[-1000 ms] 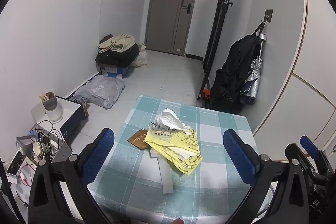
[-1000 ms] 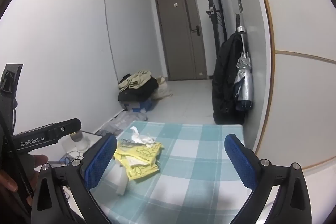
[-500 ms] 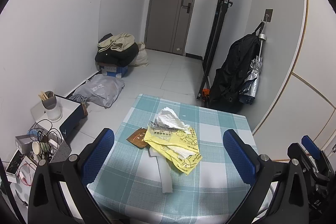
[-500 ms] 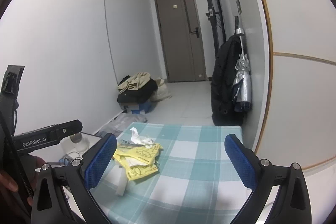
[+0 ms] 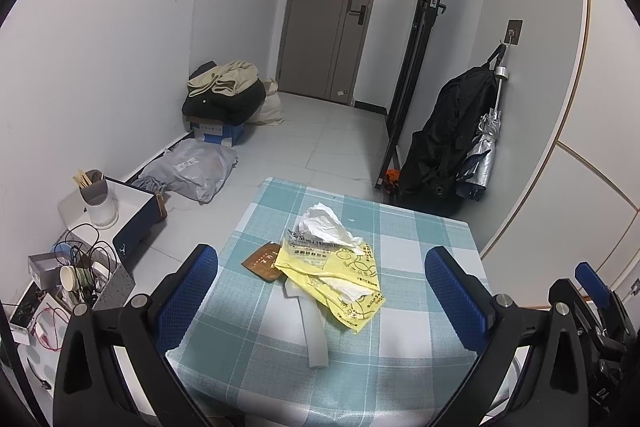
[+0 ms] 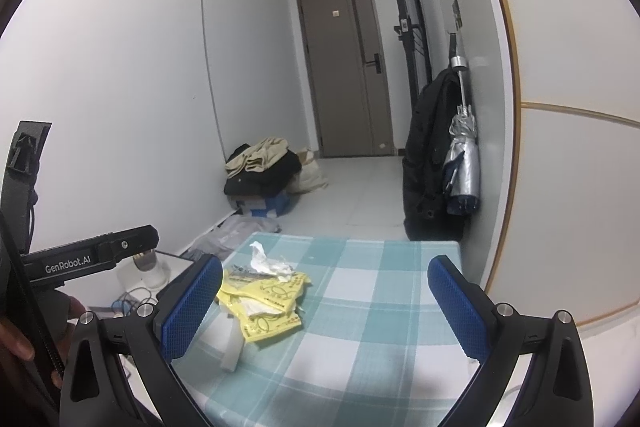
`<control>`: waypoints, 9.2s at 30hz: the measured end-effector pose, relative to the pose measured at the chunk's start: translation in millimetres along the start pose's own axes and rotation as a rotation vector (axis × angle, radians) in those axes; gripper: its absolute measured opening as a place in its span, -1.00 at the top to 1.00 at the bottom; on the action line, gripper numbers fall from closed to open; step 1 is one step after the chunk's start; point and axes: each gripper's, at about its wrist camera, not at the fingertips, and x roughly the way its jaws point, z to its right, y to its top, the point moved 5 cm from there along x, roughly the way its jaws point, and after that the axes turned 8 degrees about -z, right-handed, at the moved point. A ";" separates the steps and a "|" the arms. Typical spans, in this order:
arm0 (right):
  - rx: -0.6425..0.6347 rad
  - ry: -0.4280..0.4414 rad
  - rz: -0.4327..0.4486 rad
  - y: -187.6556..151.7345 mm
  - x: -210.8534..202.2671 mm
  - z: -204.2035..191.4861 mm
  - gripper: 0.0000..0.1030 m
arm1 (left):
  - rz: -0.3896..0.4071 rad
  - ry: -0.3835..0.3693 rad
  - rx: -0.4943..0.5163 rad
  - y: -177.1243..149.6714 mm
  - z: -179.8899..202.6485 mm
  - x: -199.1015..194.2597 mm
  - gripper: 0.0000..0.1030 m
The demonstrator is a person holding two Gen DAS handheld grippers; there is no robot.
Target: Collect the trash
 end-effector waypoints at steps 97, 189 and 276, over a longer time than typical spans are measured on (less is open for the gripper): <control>0.161 0.010 -0.241 -7.4 56.2 54.5 -1.00 | -0.595 -0.021 0.131 -67.0 2.4 134.2 0.87; -0.084 0.276 -0.309 58.1 66.4 27.6 0.92 | -0.212 -0.479 0.063 24.4 34.3 5.2 0.94; 1.004 -0.208 -0.565 -272.7 -15.1 426.5 -0.73 | -1.184 -0.398 0.581 -245.8 374.1 191.1 0.66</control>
